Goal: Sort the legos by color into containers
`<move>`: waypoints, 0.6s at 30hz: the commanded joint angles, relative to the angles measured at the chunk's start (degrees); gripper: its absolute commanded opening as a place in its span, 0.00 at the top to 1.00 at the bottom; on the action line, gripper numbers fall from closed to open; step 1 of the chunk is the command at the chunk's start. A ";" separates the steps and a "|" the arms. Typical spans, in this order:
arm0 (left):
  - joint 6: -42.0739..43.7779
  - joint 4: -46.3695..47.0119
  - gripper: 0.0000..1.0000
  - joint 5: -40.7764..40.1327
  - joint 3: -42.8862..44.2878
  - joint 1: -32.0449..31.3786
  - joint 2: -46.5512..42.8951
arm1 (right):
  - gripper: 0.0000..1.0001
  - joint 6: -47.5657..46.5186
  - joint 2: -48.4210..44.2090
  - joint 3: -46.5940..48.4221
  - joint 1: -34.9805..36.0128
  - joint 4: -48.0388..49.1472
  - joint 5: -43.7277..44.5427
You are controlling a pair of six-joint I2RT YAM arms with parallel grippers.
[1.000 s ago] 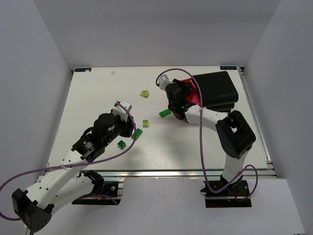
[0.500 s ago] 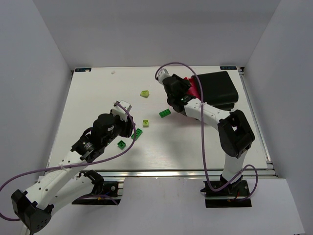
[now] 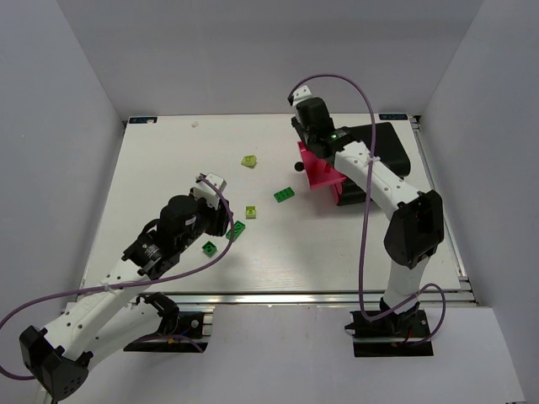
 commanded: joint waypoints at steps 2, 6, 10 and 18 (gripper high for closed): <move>0.12 0.71 0.82 0.45 -0.62 0.18 -1.11 | 0.96 9.88 -0.13 5.63 -3.90 -7.30 -10.09; 0.12 0.80 0.82 0.45 -0.54 0.18 -1.11 | 0.95 15.93 0.39 7.39 -6.63 -9.94 -16.86; 0.12 0.80 0.82 0.45 -0.54 0.18 -1.02 | 0.94 19.02 1.10 8.01 -8.83 -12.15 -24.15; 0.12 0.80 0.82 0.54 -0.62 0.18 -1.02 | 0.91 19.21 1.71 6.16 -10.68 -13.38 -30.14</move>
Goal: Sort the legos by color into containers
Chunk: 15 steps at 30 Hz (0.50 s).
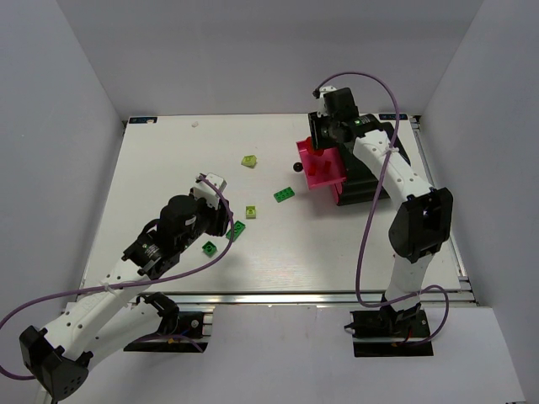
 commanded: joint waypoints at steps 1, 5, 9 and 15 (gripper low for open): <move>0.12 0.71 0.82 0.62 -0.63 0.18 -1.02 | 0.89 0.61 0.47 0.48 -0.69 -0.55 -4.13; 0.12 0.80 0.82 0.62 -0.54 0.18 -0.94 | 0.85 -0.45 1.70 0.39 -0.78 -0.64 -3.43; 0.12 0.80 0.82 0.54 -0.63 0.18 -1.02 | 0.80 -1.33 2.67 0.56 -0.87 -0.46 -2.73; 0.12 0.80 0.82 0.54 -0.63 0.18 -1.11 | 0.63 -2.56 3.90 1.44 -0.78 -0.29 -1.41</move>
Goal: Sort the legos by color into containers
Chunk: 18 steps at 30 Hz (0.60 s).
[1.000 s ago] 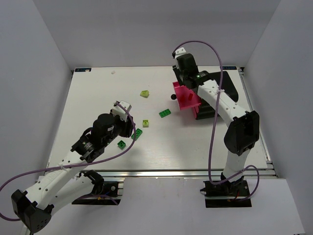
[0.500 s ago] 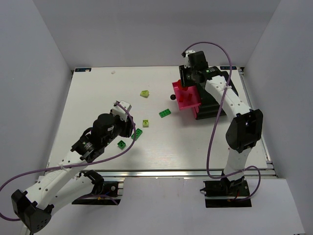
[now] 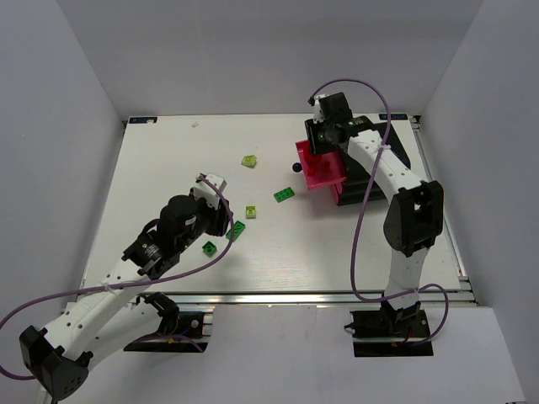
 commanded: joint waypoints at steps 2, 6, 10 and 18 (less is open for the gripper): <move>0.10 0.71 0.82 0.52 -0.63 0.18 -1.11 | 0.56 -1.36 0.31 1.62 -0.30 0.52 0.86; 0.19 0.80 0.82 0.52 -0.63 0.18 -1.11 | 0.42 -2.06 0.05 1.80 -0.39 0.43 1.91; 0.10 0.80 0.82 0.52 -0.63 0.18 -0.94 | 0.36 -2.41 -1.18 1.79 -0.30 0.78 3.15; 0.10 0.80 0.82 0.69 -0.63 0.18 -0.93 | 0.35 -4.87 -3.38 0.65 0.05 2.11 6.83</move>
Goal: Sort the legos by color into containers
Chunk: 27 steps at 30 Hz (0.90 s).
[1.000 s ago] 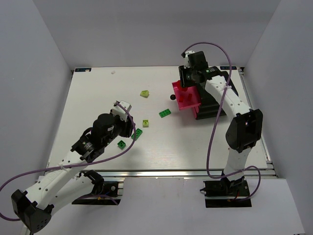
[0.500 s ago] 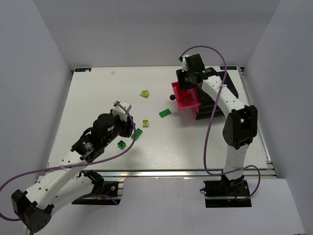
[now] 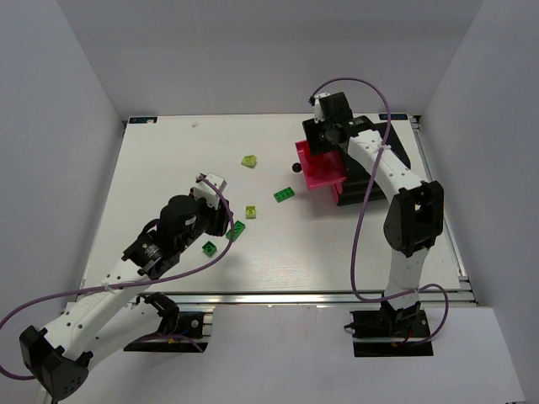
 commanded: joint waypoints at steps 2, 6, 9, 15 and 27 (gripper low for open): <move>0.10 0.80 0.82 0.67 -0.63 0.18 -0.85 | 0.36 -1.79 -3.73 0.65 0.07 1.89 3.39; 0.10 0.80 0.82 0.67 -0.63 0.18 -0.76 | 0.36 -2.41 -4.78 0.04 -0.02 2.41 4.18; 0.10 0.80 0.82 0.76 -0.63 0.18 -0.67 | 0.36 -2.67 -5.31 0.39 0.07 2.68 4.36; 0.10 0.89 0.82 0.84 -0.71 0.18 -0.67 | 0.62 -9.16 -13.10 -2.50 -0.02 5.38 -13.02; -2.00 0.80 0.85 0.67 -0.63 0.18 4.77 | 0.20 -13.66 -50.62 -41.67 -0.72 28.24 -46.79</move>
